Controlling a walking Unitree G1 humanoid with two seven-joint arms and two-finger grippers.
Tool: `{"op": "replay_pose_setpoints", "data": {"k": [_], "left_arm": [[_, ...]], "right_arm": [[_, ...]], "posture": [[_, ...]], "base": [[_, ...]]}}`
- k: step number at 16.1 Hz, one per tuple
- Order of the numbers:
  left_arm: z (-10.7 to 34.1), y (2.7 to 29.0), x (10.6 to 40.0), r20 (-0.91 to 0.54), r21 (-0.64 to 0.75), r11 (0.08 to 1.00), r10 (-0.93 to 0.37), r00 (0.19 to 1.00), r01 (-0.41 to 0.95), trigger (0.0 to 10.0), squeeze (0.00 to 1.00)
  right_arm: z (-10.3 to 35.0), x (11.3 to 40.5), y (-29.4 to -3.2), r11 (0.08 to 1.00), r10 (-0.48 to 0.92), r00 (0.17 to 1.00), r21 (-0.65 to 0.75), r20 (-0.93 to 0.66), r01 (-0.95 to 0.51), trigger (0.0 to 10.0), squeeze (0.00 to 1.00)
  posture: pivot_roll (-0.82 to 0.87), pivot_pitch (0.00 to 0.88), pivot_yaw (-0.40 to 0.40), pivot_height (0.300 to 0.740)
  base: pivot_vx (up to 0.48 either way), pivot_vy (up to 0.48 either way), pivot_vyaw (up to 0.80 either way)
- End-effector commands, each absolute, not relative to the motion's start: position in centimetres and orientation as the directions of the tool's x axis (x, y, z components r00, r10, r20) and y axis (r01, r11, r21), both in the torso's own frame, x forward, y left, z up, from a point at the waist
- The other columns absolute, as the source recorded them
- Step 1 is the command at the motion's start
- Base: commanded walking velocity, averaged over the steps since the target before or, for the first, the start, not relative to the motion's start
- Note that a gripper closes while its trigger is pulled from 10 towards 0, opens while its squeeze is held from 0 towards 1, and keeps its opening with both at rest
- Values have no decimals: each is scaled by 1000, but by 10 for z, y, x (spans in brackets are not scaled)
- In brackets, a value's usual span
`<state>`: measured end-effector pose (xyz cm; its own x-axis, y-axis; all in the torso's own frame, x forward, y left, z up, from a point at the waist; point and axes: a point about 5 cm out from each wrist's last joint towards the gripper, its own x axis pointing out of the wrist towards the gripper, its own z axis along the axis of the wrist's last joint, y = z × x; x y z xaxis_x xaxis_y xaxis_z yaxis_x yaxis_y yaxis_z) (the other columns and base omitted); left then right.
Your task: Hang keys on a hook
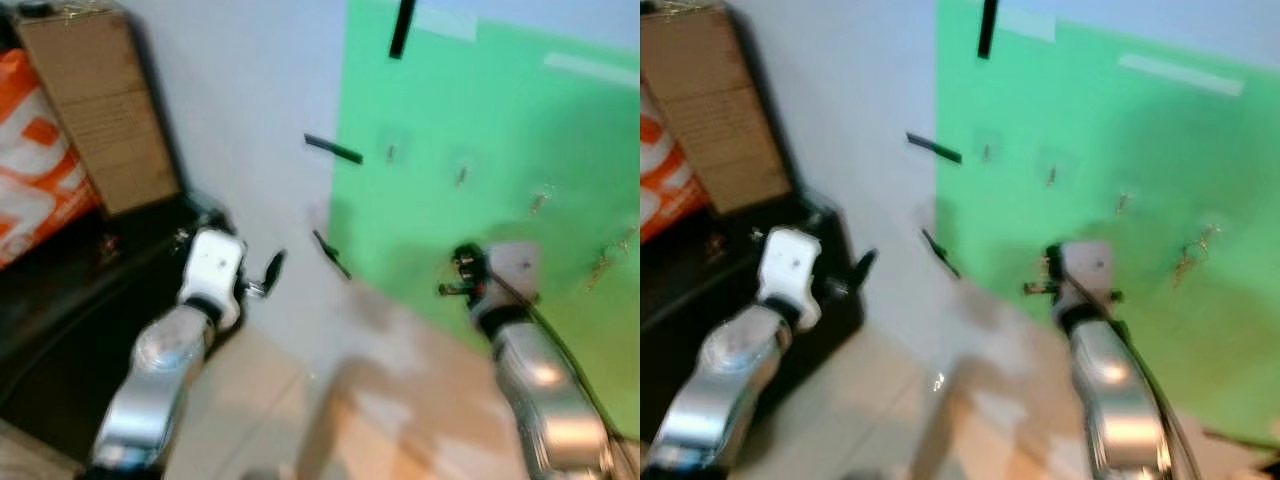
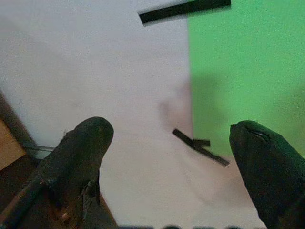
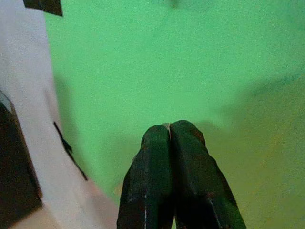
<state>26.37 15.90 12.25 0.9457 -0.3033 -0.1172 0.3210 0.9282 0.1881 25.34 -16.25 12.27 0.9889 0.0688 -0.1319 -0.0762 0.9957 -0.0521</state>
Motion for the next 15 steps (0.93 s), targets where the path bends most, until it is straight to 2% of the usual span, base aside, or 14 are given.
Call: {"op": "replay_pose_setpoints", "data": {"k": [1, 4, 7, 12, 15], "left_arm": [[125, 152, 266, -113, 179, 919, -334, 936, 350, 10000, 0], [123, 150, 265, -127, 184, 910, -352, 927, 371, 10000, 0], [123, 150, 262, -137, 179, 892, -395, 908, 415, 10000, 0], [126, 144, 254, -163, 146, 807, -551, 818, 572, 10000, 0], [129, 143, 252, -158, 134, 776, -598, 786, 617, 10000, 0]], "right_arm": [[125, 251, -172, 996, 49, 991, -69, -124, -58, 10000, 0], [128, 250, -170, 996, 72, 992, -53, -103, -78, 10000, 0], [133, 251, -165, 991, 126, 989, -37, -80, -129, 10000, 0], [143, 255, -160, 981, 193, 981, -1, -33, -193, 10000, 0], [152, 258, -159, 976, 215, 977, 21, 5, -215, 10000, 0]], "posture": [[-22, 0, 32, 740], [-20, 0, 31, 740], [-13, 0, 25, 740], [-7, 0, 20, 740], [-3, 0, 17, 740]], "base": [[304, 0, -800], [89, 0, -644], [0, 0, 0], [0, 0, 0], [0, 0, 0]]}}
